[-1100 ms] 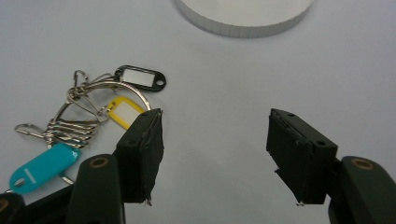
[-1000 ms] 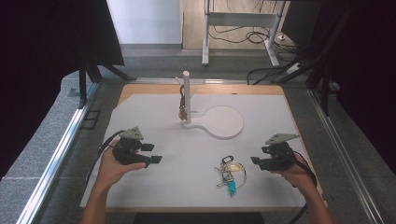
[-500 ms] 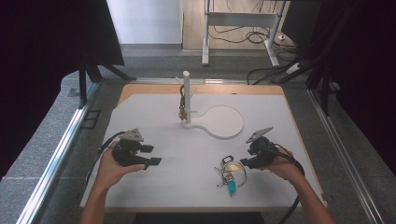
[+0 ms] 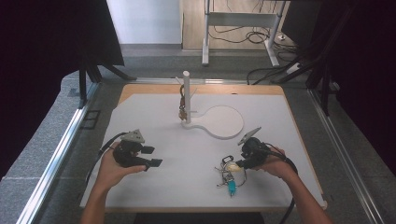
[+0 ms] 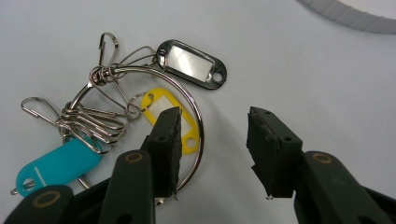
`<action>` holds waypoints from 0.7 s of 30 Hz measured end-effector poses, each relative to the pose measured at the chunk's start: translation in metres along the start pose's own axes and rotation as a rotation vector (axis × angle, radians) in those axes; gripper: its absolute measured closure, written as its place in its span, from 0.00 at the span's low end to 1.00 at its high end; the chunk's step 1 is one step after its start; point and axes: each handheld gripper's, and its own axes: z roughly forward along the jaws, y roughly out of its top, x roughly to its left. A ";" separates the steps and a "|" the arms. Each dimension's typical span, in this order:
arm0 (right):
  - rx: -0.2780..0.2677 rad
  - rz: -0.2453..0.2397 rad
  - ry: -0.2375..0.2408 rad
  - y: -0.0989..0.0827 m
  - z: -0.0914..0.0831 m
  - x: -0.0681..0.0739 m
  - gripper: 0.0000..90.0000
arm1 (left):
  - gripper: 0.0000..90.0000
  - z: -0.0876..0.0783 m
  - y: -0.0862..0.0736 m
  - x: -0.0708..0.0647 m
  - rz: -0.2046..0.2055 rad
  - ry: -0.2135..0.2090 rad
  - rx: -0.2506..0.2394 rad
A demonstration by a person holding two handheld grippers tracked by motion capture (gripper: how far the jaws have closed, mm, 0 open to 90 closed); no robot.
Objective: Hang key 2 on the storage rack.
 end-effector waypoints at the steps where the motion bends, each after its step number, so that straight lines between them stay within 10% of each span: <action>1: 0.005 -0.001 0.005 0.001 0.001 0.000 0.62 | 0.42 0.000 0.000 0.000 0.001 -0.001 0.001; 21: 0.084 -0.053 0.031 0.012 0.015 0.003 0.71 | 0.42 0.001 -0.001 -0.001 0.010 -0.007 0.010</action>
